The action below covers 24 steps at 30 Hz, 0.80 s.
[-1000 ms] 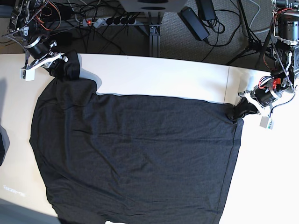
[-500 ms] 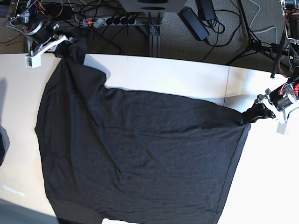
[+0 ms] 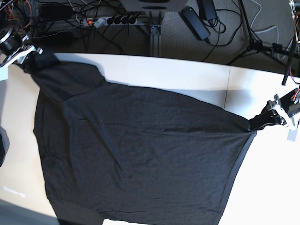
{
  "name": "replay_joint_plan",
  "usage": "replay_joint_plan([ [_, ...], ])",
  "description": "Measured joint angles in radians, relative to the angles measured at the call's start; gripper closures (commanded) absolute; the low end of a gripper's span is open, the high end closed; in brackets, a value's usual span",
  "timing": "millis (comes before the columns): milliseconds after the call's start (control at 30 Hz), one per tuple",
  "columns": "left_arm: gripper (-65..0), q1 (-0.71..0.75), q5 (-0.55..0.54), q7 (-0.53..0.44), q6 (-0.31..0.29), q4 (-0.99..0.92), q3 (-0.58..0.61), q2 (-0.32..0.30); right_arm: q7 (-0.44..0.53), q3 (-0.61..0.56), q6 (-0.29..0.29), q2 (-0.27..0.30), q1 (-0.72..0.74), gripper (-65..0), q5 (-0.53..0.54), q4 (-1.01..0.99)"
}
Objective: Fold the T-shirt properly
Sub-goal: 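Lift both shoulder corners and pull them across toward the hem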
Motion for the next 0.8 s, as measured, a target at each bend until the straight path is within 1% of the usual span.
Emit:
replay_joint_plan([
  [133, 0.0, -0.06, 0.002, -0.003, 0.0, 0.0, -0.002, 0.0, -0.003, -0.001, 0.004, 0.015, 0.069, 0.0, 0.009, 0.0],
  [200, 0.0, -0.091, 0.028, -0.005, 0.0, 0.0, -0.002, 0.0, -0.002, -0.001, 0.006, 0.023, 0.1, 0.0, 0.005, 0.0],
  [300, 0.0, -0.13, 0.088, -0.056, 0.0, 0.0, 0.0, 0.0, -0.004, -0.002, 0.007, 0.037, 0.138, 0.0, 0.005, -0.015],
  [367, 0.0, -0.159, 0.126, -0.072, 0.0, -0.01, 0.007, 0.003, -0.006, -0.006, 0.008, 0.058, 0.176, 0.0, 0.005, -0.032],
  [433, 0.0, -0.188, 0.14, -0.083, 0.0, -0.035, 0.027, 0.012, -0.006, -0.018, 0.011, 0.084, 0.216, 0.0, -0.013, -0.054],
  [500, 0.0, -0.211, 0.168, -0.099, 0.0, -0.071, 0.06, 0.029, -0.004, -0.053, 0.014, 0.112, 0.256, 0.0, -0.021, -0.089],
  [600, 0.0, -0.249, 0.195, -0.132, 0.0, -0.155, 0.11, 0.06, -0.003, -0.141, 0.018, 0.15, 0.328, 0.0, -0.043, -0.166],
  [700, 0.0, -0.308, 0.215, -0.138, 0.0, -0.235, 0.128, 0.085, -0.007, -0.216, 0.021, 0.168, 0.414, 0.0, -0.043, -0.25],
  [800, 0.0, -0.374, 0.228, -0.151, 0.0, -0.304, 0.129, 0.096, -0.005, -0.26, 0.022, 0.176, 0.504, 0.0, -0.045, -0.327],
])
